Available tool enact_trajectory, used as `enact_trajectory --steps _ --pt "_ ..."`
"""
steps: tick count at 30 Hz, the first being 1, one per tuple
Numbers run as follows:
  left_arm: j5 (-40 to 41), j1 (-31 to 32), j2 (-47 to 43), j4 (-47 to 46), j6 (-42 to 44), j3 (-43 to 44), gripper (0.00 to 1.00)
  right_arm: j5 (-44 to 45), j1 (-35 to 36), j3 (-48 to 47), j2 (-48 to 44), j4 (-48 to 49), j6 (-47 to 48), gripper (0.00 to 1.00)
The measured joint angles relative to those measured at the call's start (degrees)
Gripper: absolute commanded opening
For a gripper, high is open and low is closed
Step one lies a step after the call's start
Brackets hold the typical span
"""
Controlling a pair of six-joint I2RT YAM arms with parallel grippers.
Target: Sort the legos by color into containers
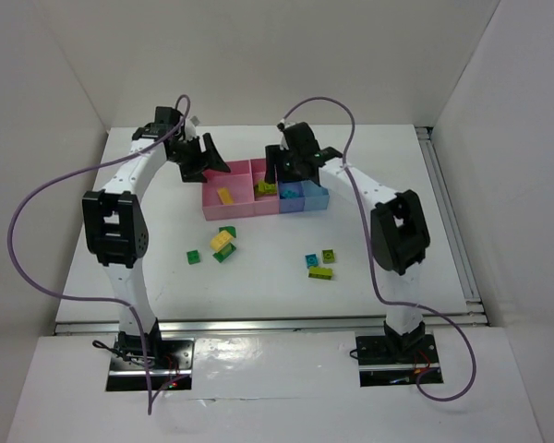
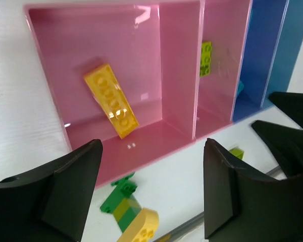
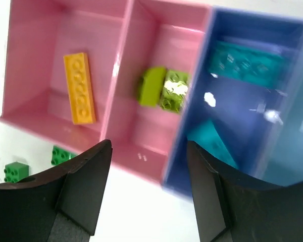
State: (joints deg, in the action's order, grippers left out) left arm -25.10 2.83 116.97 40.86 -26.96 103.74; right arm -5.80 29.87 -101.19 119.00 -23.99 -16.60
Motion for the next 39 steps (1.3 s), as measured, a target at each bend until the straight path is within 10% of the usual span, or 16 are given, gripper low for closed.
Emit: enact_trajectory --steps 13,25,39 --pt "24.57 22.14 -18.58 13.46 8.61 -15.3 0.9 13.77 -1.22 34.36 -29.22 4.28 -7.21 0.84" --pt "40.46 30.12 -15.54 18.32 5.84 -17.86 0.8 13.97 -1.46 34.34 -26.49 3.8 -8.22 0.83" --pt "38.36 26.34 -14.49 13.88 6.14 -24.55 0.65 13.99 -1.77 34.32 -25.68 3.74 -8.35 0.61"
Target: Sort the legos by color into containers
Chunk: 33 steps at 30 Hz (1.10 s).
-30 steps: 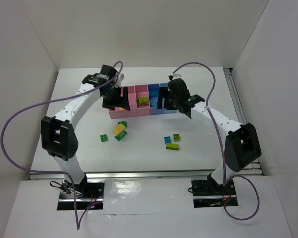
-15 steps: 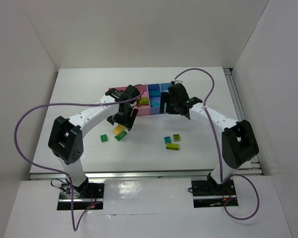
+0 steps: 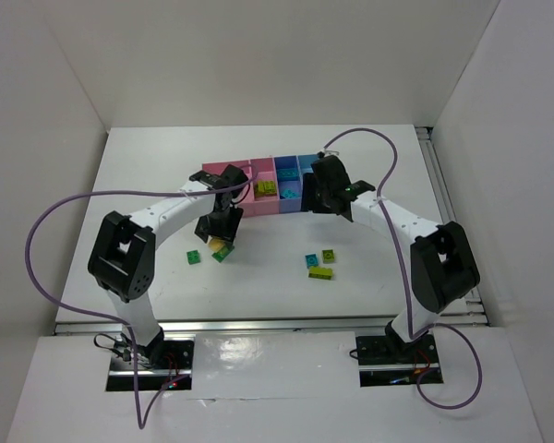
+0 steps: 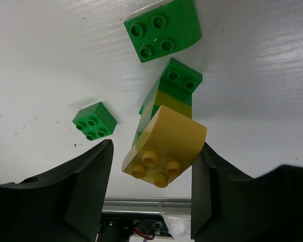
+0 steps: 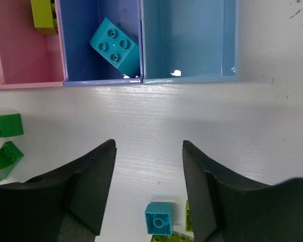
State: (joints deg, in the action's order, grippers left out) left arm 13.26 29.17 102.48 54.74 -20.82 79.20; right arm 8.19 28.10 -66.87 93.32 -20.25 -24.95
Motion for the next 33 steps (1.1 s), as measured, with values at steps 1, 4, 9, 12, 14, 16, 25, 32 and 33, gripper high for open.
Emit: enact_trajectory --steps 1,4,9,12,14,16,25,32,33 --pt "-0.66 -0.5 -0.09 -0.37 0.26 -0.46 0.63 -0.02 0.0 0.0 0.02 0.02 -0.07 0.59" --pt "-3.17 -1.79 -0.76 -1.49 1.38 -1.22 0.59 -0.02 0.0 0.0 0.04 0.04 -0.09 0.48" --pt "-8.28 -3.69 -2.84 -3.17 2.78 -1.62 0.54 -0.57 0.0 0.0 0.04 0.04 -0.28 0.42" --pt "-10.75 -4.79 -4.13 -3.89 3.02 -1.62 0.47 -1.14 -0.02 0.0 0.04 0.04 -0.28 0.42" --pt "-11.98 -5.29 -4.61 -4.04 3.39 -1.62 0.47 -1.44 -0.02 0.0 0.04 0.04 -0.28 0.41" --pt "-12.44 -5.64 -4.76 -4.04 4.0 -1.62 0.47 -1.66 -0.02 0.0 0.09 0.04 -0.35 0.41" --pt "-13.16 -5.68 -4.76 -3.96 4.13 -1.62 0.46 -3.28 0.0 0.0 1.11 0.04 -0.72 0.39" --pt "-14.29 -6.03 -4.76 -3.78 4.02 -1.62 0.27 -3.72 -0.02 0.0 1.6 0.04 -0.74 0.39" --pt "-15.02 -6.23 -4.72 -3.78 3.98 -1.62 0.3 -4.02 -0.02 0.0 1.64 0.04 -0.74 0.39"
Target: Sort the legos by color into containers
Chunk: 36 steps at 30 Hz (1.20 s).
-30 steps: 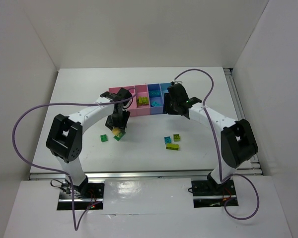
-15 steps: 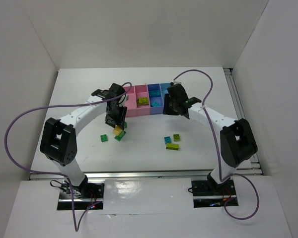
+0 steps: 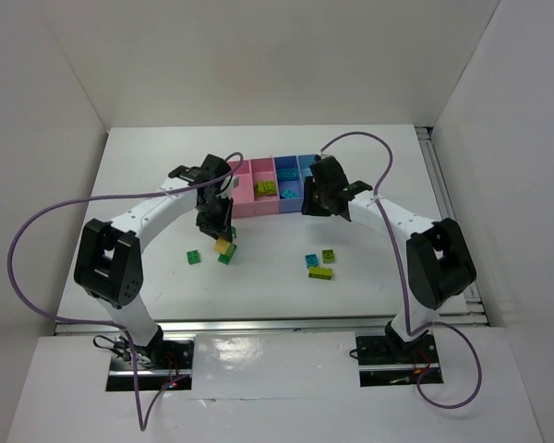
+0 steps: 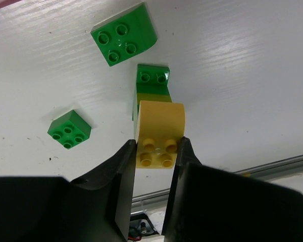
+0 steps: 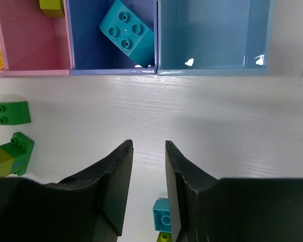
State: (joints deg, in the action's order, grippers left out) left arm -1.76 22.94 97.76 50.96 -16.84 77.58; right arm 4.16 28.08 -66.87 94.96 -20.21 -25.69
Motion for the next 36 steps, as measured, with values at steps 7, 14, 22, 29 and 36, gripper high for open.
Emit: enact_trajectory --steps 7,14,22,29,36 --pt "-2.05 -1.36 0.39 0.0 -0.04 0.0 0.4 -1.57 -0.37 0.0 0.07 0.07 0.0 0.41" --pt "-2.16 -1.36 0.42 0.0 -0.02 0.0 0.49 -2.14 -0.37 -0.33 0.24 0.13 0.0 0.41" --pt "-1.95 -1.16 0.9 0.09 -0.02 0.0 0.47 -2.49 -0.37 -0.33 1.09 0.11 0.02 0.41" --pt "-0.81 0.22 1.49 0.63 -0.17 0.15 0.23 -2.62 -1.01 -0.33 1.11 0.35 0.02 0.41" --pt "-4.35 0.24 1.55 3.74 0.09 5.49 0.0 -6.91 -2.01 -0.13 0.76 0.98 1.09 0.58"
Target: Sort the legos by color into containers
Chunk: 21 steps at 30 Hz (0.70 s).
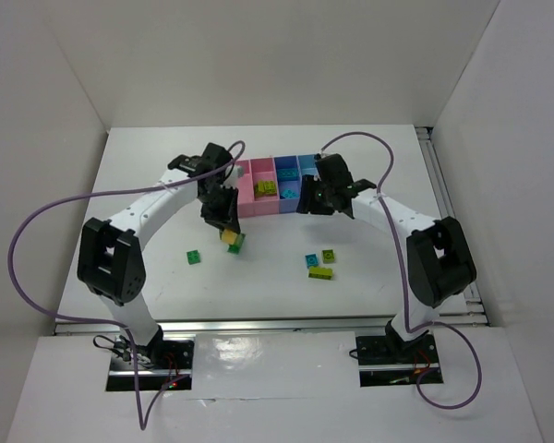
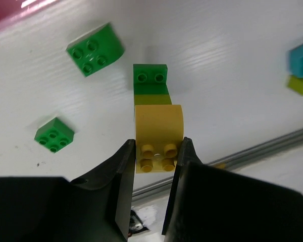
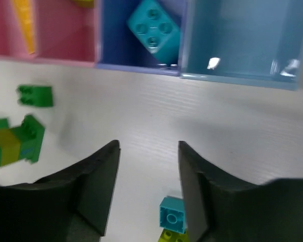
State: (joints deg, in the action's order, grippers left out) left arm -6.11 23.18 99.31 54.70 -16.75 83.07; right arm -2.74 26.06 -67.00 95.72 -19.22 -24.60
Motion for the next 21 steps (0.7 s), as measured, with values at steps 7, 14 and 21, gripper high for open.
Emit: enact_trajectory --steps 7,14,21 --pt "-18.8 -7.17 -2.97 -4.96 0.33 4.15 0.0 -24.52 -3.23 1.81 -5.11 7.41 4.66 0.88" --pt "-38.91 -15.06 -6.08 -14.56 0.02 -2.03 0.0 -44.98 -3.89 6.4 -6.67 21.9 -1.18 1.0" --pt "-54.45 -17.49 -6.14 -23.78 -1.66 -7.08 0.0 -58.23 -4.2 8.96 -3.34 40.76 -13.35 1.0"
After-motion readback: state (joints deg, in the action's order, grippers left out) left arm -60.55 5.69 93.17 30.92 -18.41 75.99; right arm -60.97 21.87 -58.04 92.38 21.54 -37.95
